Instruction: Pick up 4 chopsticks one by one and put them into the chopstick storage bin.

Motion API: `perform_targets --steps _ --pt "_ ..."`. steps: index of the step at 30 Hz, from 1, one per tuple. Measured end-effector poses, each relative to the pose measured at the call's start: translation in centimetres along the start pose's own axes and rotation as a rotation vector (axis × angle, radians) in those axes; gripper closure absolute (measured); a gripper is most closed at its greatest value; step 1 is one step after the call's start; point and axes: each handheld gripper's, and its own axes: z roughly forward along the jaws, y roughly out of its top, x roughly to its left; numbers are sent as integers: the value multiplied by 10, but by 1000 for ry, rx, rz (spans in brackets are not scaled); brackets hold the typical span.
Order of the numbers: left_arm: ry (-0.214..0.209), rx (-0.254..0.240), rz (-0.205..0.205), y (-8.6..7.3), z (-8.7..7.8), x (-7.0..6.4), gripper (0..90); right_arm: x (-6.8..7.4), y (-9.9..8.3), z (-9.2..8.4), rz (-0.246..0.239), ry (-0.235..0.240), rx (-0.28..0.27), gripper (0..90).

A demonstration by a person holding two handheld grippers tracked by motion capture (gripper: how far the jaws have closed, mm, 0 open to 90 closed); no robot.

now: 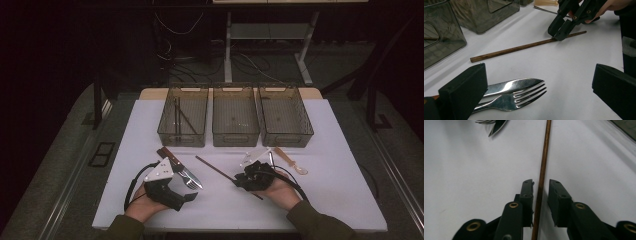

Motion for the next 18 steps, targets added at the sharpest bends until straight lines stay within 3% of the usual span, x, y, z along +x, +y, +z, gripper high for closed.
perform_targets --steps 8,18 --pt "-2 3 1 0 0 0 0 5 0 3 -57 -48 15 799" --pt "-1 4 3 0 0 0 0 10 1 4 -51 -89 19 855"
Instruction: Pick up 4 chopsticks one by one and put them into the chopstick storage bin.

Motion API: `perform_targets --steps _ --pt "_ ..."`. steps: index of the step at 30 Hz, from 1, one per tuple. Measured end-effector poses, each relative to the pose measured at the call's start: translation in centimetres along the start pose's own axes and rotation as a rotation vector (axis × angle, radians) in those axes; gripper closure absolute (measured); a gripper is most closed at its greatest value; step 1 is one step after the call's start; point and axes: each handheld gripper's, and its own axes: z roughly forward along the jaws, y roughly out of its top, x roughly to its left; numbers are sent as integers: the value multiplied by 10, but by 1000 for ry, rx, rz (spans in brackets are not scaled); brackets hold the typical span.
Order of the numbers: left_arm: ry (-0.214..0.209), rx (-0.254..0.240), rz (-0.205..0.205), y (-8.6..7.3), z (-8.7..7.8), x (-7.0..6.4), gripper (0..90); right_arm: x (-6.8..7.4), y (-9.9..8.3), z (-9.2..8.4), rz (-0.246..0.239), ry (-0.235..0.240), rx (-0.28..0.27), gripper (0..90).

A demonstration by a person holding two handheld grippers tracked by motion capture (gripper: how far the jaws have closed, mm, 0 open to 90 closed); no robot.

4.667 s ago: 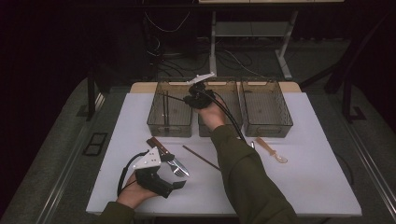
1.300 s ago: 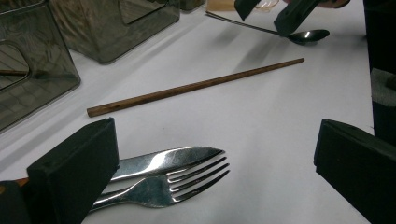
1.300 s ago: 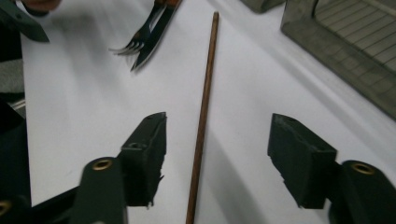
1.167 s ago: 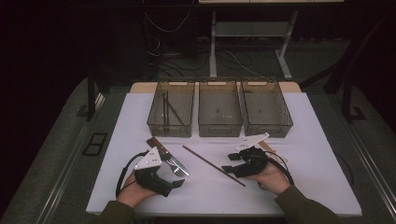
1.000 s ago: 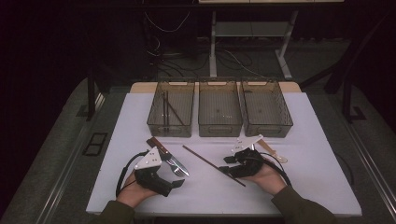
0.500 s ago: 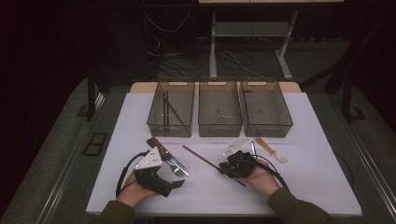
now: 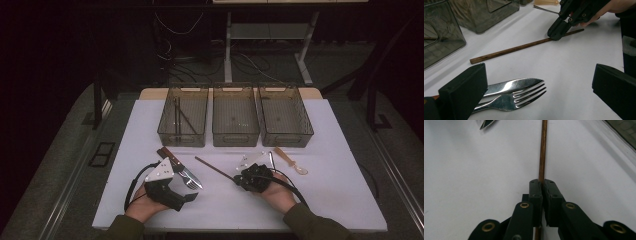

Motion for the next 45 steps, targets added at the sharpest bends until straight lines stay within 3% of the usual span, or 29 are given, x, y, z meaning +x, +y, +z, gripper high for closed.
perform_targets --steps 10,17,45 --pt "-1 -2 -2 0 -1 0 0 -1 -1 -1 45 5 -10 861" --pt "-2 -4 -1 0 -1 0 0 -4 0 -2 42 16 -26 860" --pt "-3 -3 -1 0 -1 0 0 -24 7 -42 79 26 -169 859"
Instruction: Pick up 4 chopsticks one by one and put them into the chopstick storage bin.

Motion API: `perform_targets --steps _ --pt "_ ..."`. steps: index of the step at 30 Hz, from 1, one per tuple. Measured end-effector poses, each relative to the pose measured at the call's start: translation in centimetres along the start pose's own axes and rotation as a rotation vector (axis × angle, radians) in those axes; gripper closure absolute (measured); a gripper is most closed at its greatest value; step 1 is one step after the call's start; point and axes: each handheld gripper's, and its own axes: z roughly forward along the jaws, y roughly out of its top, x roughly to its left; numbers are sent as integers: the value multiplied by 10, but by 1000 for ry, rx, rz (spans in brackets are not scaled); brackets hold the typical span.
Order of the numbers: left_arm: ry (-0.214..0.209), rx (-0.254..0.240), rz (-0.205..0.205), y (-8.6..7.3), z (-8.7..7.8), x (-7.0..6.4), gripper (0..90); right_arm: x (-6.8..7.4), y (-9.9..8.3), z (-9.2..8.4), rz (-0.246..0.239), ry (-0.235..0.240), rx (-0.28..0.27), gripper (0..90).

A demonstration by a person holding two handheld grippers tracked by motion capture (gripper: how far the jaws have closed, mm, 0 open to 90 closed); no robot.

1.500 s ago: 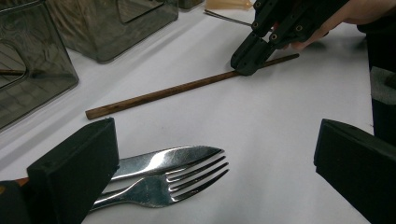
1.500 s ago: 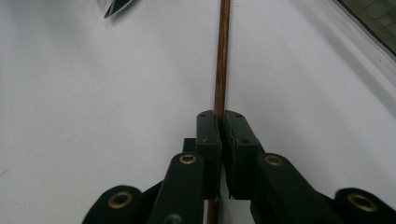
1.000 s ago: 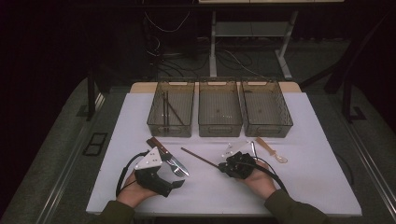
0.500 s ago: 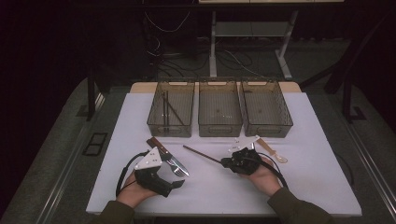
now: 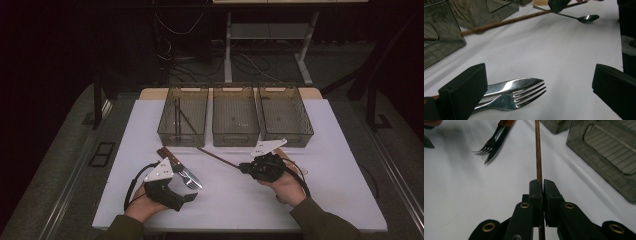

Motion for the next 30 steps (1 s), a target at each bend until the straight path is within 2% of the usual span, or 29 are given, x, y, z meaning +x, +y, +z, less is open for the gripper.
perform_targets --steps 8,9,20,24,30 --pt "-1 0 -1 0 0 1 0 -8 12 -10 18 -2 -51 859" --pt "-1 0 8 0 0 2 0 -10 14 -11 19 -2 -54 859" --pt "-6 -3 -12 0 1 0 0 -24 37 -18 60 -30 -114 859" --pt "-8 -8 -7 0 1 0 0 -31 47 -17 87 -40 -122 858" --pt "-12 -9 -10 0 1 -1 0 -40 69 -14 100 -77 -119 858"
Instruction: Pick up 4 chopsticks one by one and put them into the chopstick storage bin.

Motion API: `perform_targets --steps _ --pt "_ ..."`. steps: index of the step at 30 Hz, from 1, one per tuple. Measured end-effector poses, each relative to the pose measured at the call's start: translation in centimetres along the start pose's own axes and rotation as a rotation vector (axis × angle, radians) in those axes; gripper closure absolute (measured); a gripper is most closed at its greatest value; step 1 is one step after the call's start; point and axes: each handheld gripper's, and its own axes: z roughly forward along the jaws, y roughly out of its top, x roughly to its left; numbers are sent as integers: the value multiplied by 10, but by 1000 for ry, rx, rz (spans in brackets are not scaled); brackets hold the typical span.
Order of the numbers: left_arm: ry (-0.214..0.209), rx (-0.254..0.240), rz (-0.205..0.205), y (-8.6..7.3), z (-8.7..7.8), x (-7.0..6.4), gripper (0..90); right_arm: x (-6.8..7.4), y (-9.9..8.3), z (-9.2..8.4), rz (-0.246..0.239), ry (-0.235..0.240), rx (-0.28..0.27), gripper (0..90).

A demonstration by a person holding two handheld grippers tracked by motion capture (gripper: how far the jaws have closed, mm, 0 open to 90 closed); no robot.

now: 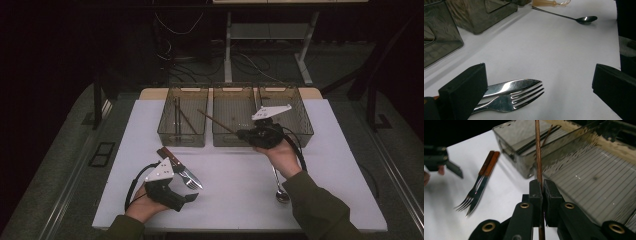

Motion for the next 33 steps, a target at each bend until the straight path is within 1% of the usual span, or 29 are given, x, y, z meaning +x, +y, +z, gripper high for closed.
perform_targets --steps 6,11,12,16,17,19,23,29,33 --pt "1 -1 -3 0 -1 1 0 -7 23 10 8 -35 -4 858" --pt "-2 1 6 0 -1 1 0 -10 41 22 24 -60 -4 858" --pt "-3 -3 0 0 0 1 0 -11 44 25 26 -64 -4 858" --pt "-3 -7 -3 0 0 1 0 -13 57 35 25 -88 0 858" --pt "-6 -8 -1 0 0 1 0 -13 61 38 30 -90 -1 858" --pt "-7 -5 12 0 0 2 0 -13 67 44 21 -104 -1 858" --pt "-10 -1 12 1 0 1 0 -12 77 58 26 -118 13 858" --pt "-11 2 12 1 -1 1 0 -10 87 81 27 -121 29 858" --pt "-13 -9 2 1 -1 1 0 -9 92 98 44 -126 51 858"
